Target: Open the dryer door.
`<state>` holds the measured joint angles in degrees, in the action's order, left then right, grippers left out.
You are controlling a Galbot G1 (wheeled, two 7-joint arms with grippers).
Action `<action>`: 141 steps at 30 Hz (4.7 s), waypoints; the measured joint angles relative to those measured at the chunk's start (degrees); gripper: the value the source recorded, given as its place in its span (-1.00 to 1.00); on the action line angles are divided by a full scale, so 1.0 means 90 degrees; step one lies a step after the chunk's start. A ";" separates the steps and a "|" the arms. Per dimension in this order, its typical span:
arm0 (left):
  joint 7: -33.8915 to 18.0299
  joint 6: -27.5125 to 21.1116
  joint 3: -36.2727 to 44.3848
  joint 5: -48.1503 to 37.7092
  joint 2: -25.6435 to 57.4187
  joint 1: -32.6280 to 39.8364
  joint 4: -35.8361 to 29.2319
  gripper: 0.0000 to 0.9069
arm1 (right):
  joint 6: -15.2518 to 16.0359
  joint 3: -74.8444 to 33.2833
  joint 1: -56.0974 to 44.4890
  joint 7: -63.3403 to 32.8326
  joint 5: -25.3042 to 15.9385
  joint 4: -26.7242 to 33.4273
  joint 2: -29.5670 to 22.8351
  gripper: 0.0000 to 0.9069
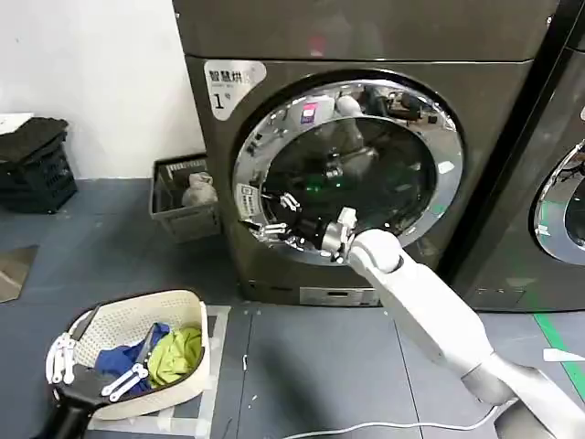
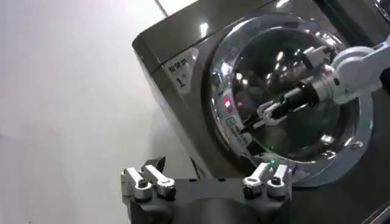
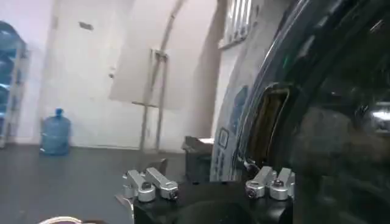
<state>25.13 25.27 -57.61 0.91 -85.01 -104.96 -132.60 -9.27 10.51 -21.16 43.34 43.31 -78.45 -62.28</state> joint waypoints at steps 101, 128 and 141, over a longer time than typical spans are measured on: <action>0.0190 0.0102 0.7114 -0.0272 0.3217 0.7636 0.3914 1.00 | 0.0990 -1.2183 -0.8970 -0.3720 -0.2243 -0.4351 -0.2036 1.00; 0.0206 0.0293 0.8608 -0.0278 0.2020 0.9333 0.5231 1.00 | 0.1207 -1.3599 -0.8808 -0.4367 -0.2496 -0.4388 -0.3153 1.00; 0.0213 0.0335 0.9135 -0.0222 0.1132 0.9952 0.5993 1.00 | 0.1187 -1.4023 -0.8940 -0.4400 -0.2331 -0.4452 -0.3325 1.00</action>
<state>27.05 28.29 24.60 -1.09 -74.82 -15.39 -78.66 1.41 -115.70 -101.62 3.73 22.34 -118.52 -92.21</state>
